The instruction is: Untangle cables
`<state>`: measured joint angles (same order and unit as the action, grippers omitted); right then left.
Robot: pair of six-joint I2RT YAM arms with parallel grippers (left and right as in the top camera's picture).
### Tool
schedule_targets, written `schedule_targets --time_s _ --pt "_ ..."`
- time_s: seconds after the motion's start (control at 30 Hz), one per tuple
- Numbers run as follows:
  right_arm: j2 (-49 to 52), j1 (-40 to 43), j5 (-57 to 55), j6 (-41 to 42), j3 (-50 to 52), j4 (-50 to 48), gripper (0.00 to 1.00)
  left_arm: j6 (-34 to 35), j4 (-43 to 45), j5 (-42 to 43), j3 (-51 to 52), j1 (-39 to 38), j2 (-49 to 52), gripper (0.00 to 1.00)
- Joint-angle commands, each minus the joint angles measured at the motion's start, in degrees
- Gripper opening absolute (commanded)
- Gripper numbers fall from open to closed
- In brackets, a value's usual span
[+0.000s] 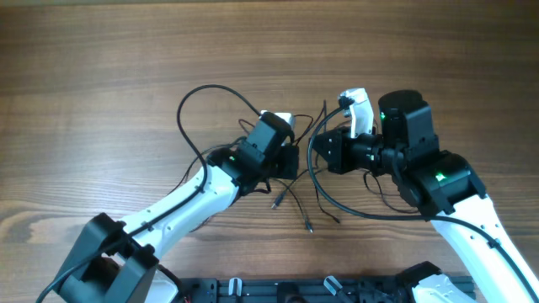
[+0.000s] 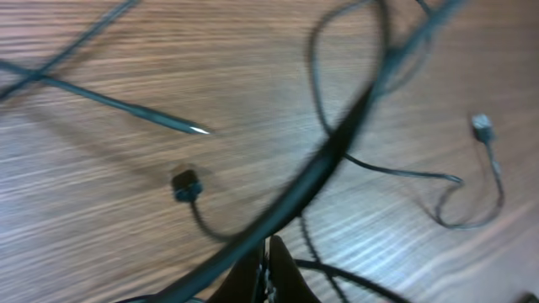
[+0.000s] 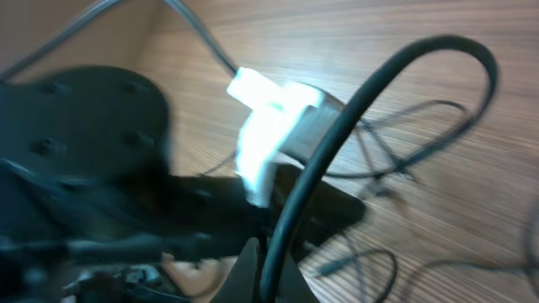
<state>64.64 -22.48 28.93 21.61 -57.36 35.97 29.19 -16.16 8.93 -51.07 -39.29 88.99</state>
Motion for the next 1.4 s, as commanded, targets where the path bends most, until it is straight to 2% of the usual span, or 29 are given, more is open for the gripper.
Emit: schedule_targets --time_s 0.0,0.07,0.13,0.2,0.23,0.27,0.3,0.33,0.37,0.4,0.43,0.7,0.8,0.9,0.93,1.0,1.03,1.13,1.2,1.23,1.37 --pt "-0.31 -0.17 -18.12 5.05 -0.15 4.13 0.04 -0.48 -2.14 -2.62 -0.26 3.96 -0.50 0.04" --pt "-0.31 -0.17 -32.74 12.66 -0.15 10.03 0.04 -0.48 -4.52 -2.60 -0.26 7.13 -1.97 0.04" --pt "-0.31 -0.17 -38.23 16.24 -0.13 13.38 0.04 -0.35 -5.95 -2.03 -0.26 9.81 -2.82 0.04" --pt "-0.31 -0.17 -32.24 13.79 -0.13 11.34 0.04 -0.26 -5.97 2.23 -0.26 10.84 -2.86 0.04" --pt "-0.26 -0.17 -24.96 8.81 -0.13 8.68 0.04 -0.26 -5.42 5.01 -0.26 10.62 -2.84 0.05" --pt "-0.24 -0.17 -19.21 5.35 -0.13 6.40 0.04 -0.28 -4.72 6.51 -0.26 10.08 -2.84 0.23" --pt "-0.24 -0.17 -14.88 3.89 -0.13 4.00 0.04 -0.50 -3.48 6.88 -0.26 8.37 -2.73 0.61" --pt "-0.24 -0.17 -12.98 3.80 -0.13 3.06 0.04 -0.55 -2.84 6.88 -0.26 7.13 -2.67 0.71" --pt "-0.24 -0.17 -10.86 2.78 -0.13 2.58 0.04 -1.46 -2.27 6.88 -0.26 5.66 -2.49 0.75" --pt "-0.24 -0.17 -1.44 -2.71 -0.13 0.57 0.04 -3.72 -1.57 6.45 -0.26 4.09 -1.88 0.76" --pt "-0.24 -0.17 3.87 -4.87 -0.13 -0.68 0.04 -3.72 -1.27 6.45 -0.26 3.48 -1.49 0.77" --pt "-0.24 -0.17 15.85 -6.67 -0.13 -4.68 0.04 -3.69 1.70 6.43 -0.26 1.53 -0.11 0.77" --pt "-0.24 -0.17 19.10 -6.62 -0.13 -5.44 0.04 -3.69 2.45 3.04 -0.26 1.53 -0.09 0.76" --pt "-0.24 -0.17 20.70 -6.36 -0.13 -7.56 0.04 -3.48 4.24 0.74 -0.26 1.53 -0.09 0.70" --pt "-0.24 -0.17 21.18 -6.27 -0.13 -8.20 0.04 -3.48 5.07 0.74 -0.26 1.53 -0.09 0.65" --pt "-0.24 -0.17 21.86 -6.03 -0.13 -8.61 0.04 -3.48 6.16 0.72 -0.26 1.53 -0.09 0.46" --pt "-0.24 -0.17 22.25 -6.16 -0.13 -8.59 0.04 -3.45 6.21 0.57 -0.26 1.53 -0.09 0.34" --pt "-0.24 -0.17 21.92 -6.51 -0.13 -8.57 0.04 -3.48 6.12 -2.03 -0.26 1.53 -0.11 0.04" --pt "-0.24 -0.17 16.28 -6.36 -0.13 -7.80 0.05 -3.48 5.05 -4.90 -0.26 1.60 -0.11 0.04" --pt "-0.24 -0.17 9.51 -5.25 -0.13 -5.97 0.04 -3.39 3.78 -6.75 -0.26 1.86 -0.13 0.04" --pt "-0.24 -0.15 -29.11 11.87 -0.13 6.80 0.04 -0.02 -8.72 -15.28 -0.26 8.39 -0.15 0.04"
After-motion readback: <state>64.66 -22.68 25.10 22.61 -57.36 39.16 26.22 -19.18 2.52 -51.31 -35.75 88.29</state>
